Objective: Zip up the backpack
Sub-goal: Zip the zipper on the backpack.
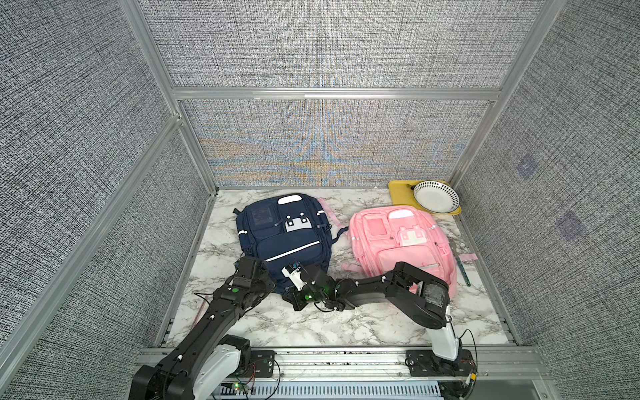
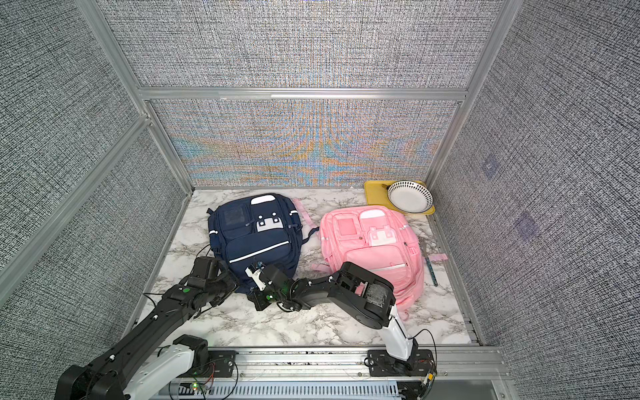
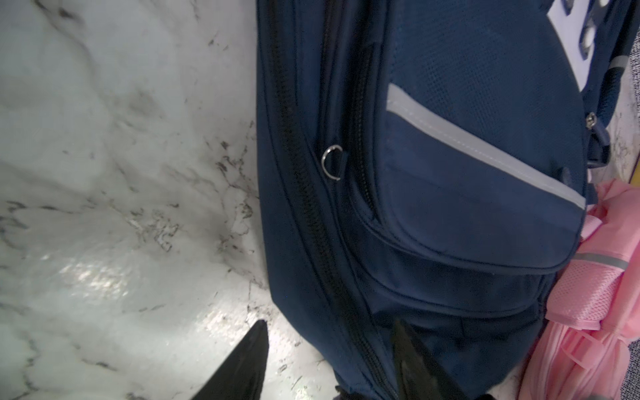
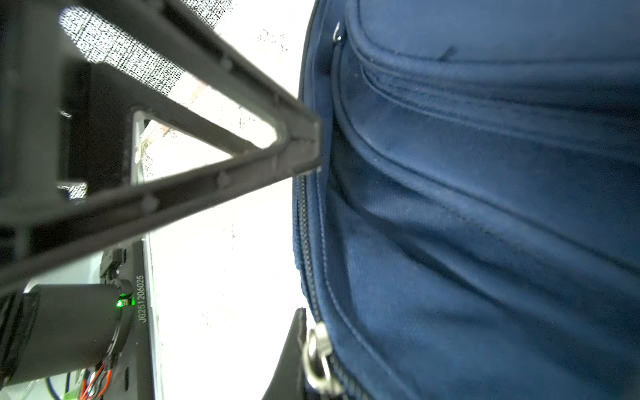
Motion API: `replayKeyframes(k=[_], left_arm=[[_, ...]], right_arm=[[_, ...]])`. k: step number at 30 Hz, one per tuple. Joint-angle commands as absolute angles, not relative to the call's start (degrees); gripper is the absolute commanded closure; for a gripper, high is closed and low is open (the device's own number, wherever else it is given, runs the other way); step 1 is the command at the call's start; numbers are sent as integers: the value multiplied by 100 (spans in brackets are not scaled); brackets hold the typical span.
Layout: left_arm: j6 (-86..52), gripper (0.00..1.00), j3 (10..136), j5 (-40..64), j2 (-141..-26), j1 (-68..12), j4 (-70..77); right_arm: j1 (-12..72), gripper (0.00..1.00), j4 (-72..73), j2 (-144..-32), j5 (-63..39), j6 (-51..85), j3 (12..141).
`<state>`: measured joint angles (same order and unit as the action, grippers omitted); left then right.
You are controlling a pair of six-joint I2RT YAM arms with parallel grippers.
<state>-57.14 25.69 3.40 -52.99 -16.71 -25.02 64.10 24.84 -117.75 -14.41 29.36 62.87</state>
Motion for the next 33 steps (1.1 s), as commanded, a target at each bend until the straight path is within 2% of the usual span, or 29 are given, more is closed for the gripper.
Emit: replayKeyframes(k=[1,9,16,18,23,25,26,33], left_arm=[[-5833,40,2560,156,-5150,-1705,-2346],[-6016,40,2328,298,-5318,-1749,-1983],[-5991,48,2421,284,-5757,-1788,-1719],[-5978,55,2426,252,-5826,-1793,-1671],[-5907,90,2465,-12,-5887,-1793,-1808],[-5961,97,2496,-190,-5913,-1793,-1989],[-5930,100,2505,-267,-5915,-1793,-2050],[-5797,100,2540,-628,-5983,-1784,-2129]], right_arm=[[6432,100,2449,-11789,-1634,2865,6225],[6443,100,2722,-11693,-1781,2776,6095],[6507,100,2798,-11689,-2035,2607,6131],[6522,100,2687,-11721,-2142,2534,6187],[6489,100,2870,-11581,-2235,2472,5892],[6441,100,2897,-11525,-2262,2446,5785],[6421,100,2925,-11495,-2299,2431,5723],[6258,100,3214,-11360,-2754,2383,5420]])
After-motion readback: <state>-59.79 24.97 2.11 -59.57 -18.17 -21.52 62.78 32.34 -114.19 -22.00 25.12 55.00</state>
